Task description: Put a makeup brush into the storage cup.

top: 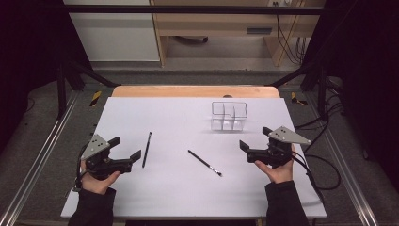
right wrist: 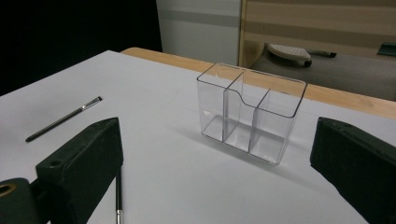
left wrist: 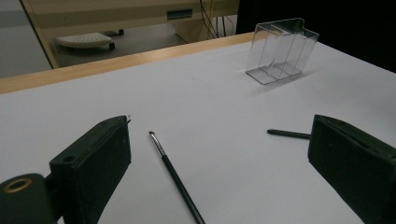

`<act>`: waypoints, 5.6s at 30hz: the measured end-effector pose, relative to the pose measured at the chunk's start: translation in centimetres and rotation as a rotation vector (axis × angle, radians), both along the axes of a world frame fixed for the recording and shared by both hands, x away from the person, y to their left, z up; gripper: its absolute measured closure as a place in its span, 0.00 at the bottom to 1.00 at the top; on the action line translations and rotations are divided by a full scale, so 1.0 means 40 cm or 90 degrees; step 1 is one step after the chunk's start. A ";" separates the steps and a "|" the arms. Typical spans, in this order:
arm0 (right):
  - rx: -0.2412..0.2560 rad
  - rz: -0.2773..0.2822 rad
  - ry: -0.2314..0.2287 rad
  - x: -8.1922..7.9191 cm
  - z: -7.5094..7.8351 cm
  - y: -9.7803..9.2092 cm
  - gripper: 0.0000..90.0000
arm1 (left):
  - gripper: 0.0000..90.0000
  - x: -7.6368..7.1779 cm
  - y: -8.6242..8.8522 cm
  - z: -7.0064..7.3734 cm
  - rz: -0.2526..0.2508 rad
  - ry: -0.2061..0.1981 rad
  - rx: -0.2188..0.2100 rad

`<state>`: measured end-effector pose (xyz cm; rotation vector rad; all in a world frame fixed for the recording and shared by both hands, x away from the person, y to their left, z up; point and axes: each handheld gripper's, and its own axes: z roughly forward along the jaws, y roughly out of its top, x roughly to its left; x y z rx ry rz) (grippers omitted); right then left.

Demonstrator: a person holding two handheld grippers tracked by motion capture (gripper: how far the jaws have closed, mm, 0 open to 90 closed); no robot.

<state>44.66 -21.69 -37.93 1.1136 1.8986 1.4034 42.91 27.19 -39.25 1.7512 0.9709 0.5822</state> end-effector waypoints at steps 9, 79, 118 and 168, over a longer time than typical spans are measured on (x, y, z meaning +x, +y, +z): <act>-0.018 -0.010 0.019 -0.003 0.004 -0.017 0.05 | 0.06 0.001 -0.008 -0.009 -0.001 0.008 0.011; -0.204 0.133 0.162 0.093 -0.008 0.319 0.08 | 0.07 0.009 -0.026 -0.034 -0.003 0.026 0.050; -0.352 0.189 0.315 0.153 -0.120 0.398 0.30 | 0.08 0.008 -0.029 -0.034 -0.010 0.027 0.057; -0.425 0.250 0.392 0.171 -0.174 0.408 0.87 | 0.12 0.008 -0.033 -0.035 -0.025 0.034 0.057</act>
